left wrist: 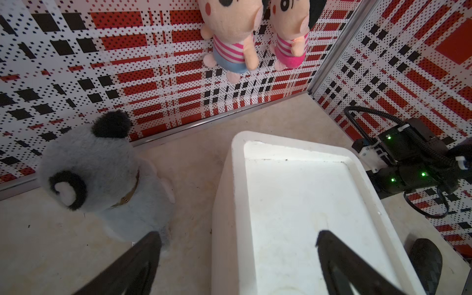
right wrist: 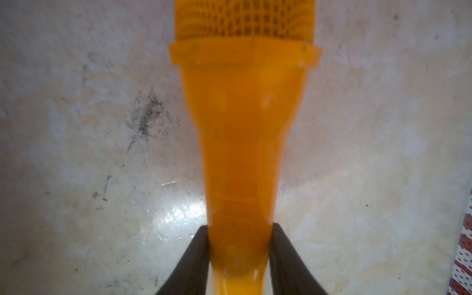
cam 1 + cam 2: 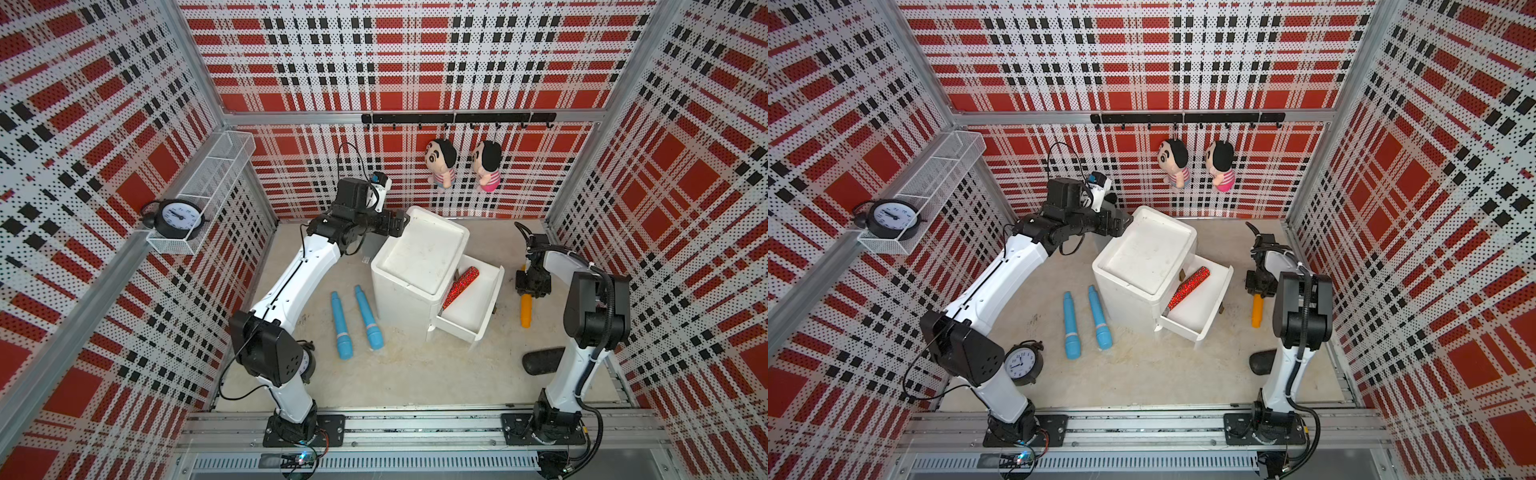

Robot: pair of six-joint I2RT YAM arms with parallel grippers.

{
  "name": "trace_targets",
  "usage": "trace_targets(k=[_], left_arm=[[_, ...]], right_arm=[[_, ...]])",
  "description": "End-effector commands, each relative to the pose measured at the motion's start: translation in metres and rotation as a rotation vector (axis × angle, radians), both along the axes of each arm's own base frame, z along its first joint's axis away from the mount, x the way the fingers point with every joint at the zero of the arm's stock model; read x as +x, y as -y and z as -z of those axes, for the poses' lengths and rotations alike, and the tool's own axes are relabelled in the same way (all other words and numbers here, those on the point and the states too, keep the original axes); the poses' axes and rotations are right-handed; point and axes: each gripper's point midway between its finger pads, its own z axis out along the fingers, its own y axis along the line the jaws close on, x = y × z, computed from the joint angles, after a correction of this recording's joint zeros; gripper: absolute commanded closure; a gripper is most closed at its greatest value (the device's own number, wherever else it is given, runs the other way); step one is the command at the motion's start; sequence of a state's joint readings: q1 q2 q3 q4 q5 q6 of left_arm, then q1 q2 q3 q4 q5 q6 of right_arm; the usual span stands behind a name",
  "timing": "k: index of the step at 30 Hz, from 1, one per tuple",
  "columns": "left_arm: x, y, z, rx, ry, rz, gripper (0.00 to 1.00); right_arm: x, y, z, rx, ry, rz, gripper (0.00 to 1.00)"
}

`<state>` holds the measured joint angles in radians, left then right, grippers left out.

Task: Take the microphone out of the drawer
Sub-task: Place the microphone at the center of the board.

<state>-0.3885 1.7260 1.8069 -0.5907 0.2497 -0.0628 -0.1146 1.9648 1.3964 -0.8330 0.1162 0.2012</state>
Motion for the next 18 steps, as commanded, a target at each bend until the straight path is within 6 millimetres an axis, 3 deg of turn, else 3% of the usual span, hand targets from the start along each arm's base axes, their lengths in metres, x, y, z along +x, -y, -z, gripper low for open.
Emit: trace_targets(k=[1, 10, 11, 13, 17, 18], left_arm=[[0.003, 0.003, 0.003, 0.003, 0.009, 0.001, 0.02], [0.003, 0.005, 0.003, 0.000, 0.009, 0.005, 0.02], [0.003, 0.005, 0.002, 0.000, 0.010, 0.004, 0.02], [0.002, 0.006, 0.002, 0.001, 0.010, 0.006, 0.02], [0.002, 0.005, 0.001, 0.001, 0.014, 0.004, 0.02], [0.002, 0.005, 0.000, 0.000, 0.014, 0.004, 0.02]], right_arm=[[-0.004, 0.002, 0.006, 0.012, -0.006, -0.004, 0.58], [0.000, -0.001, -0.006, 0.022, 0.022, -0.013, 0.43], [0.000, -0.001, -0.007, 0.025, 0.025, -0.014, 0.32], [0.002, -0.001, -0.008, 0.026, 0.029, -0.015, 0.23], [0.003, -0.001, -0.010, 0.027, 0.032, -0.017, 0.20], [0.004, -0.002, -0.011, 0.030, 0.035, -0.019, 0.03]])
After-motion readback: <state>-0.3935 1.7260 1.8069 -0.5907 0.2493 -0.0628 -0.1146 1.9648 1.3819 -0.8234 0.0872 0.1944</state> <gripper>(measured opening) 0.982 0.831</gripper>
